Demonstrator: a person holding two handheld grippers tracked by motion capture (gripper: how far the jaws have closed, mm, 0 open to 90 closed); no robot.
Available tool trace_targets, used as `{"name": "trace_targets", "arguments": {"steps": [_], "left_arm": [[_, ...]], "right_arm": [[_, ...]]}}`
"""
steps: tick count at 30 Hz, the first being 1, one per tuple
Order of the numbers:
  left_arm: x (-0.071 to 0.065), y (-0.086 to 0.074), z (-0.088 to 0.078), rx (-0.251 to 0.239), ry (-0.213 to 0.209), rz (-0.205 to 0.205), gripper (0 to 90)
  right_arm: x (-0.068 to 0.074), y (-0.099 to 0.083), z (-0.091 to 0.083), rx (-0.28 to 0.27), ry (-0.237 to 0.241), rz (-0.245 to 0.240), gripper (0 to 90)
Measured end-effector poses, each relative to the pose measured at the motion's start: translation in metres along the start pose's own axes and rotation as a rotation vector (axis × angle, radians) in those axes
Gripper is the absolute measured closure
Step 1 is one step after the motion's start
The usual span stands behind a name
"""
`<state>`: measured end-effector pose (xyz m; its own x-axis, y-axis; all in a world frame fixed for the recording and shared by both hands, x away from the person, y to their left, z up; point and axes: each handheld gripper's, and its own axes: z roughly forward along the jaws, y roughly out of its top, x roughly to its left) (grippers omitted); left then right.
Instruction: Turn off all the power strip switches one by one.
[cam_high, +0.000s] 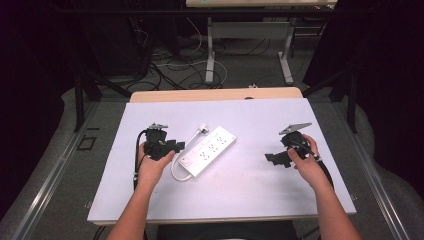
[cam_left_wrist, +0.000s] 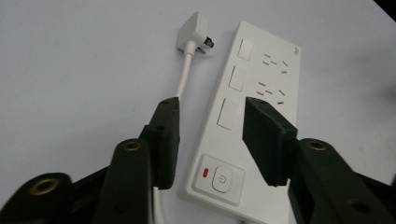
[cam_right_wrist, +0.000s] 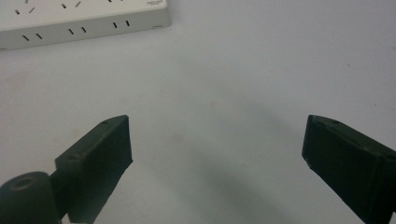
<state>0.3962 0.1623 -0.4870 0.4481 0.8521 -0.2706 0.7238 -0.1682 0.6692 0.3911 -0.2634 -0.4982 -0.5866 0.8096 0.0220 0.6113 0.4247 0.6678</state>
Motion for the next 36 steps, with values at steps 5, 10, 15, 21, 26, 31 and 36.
{"name": "trace_targets", "arguments": {"steps": [5, 10, 15, 21, 26, 31, 36], "left_arm": [[-0.002, -0.002, 0.004, 0.021, -0.002, 0.010, 71.8], [-0.005, -0.005, 0.008, 0.053, 0.015, 0.032, 82.2], [-0.009, -0.008, 0.013, 0.063, 0.030, 0.041, 89.5], [-0.011, -0.011, 0.018, 0.099, 0.031, 0.058, 90.0], [-0.016, -0.015, 0.024, 0.136, 0.033, 0.071, 90.0], [-0.017, -0.016, 0.029, 0.164, 0.035, 0.083, 90.0], [-0.018, -0.017, 0.031, 0.187, 0.034, 0.100, 90.0]], "right_arm": [[-0.001, -0.003, 0.003, 0.011, 0.008, 0.004, 7.7], [0.000, -0.003, 0.004, 0.016, 0.011, 0.012, 7.8], [0.000, -0.004, 0.005, 0.014, 0.015, 0.004, 7.8], [0.001, -0.005, 0.005, 0.021, 0.013, 0.003, 7.8], [0.001, -0.007, 0.006, 0.024, 0.017, 0.003, 7.8], [0.000, -0.007, 0.006, 0.023, 0.019, 0.009, 7.8], [0.000, -0.007, 0.006, 0.026, 0.023, 0.004, 7.8]]}}
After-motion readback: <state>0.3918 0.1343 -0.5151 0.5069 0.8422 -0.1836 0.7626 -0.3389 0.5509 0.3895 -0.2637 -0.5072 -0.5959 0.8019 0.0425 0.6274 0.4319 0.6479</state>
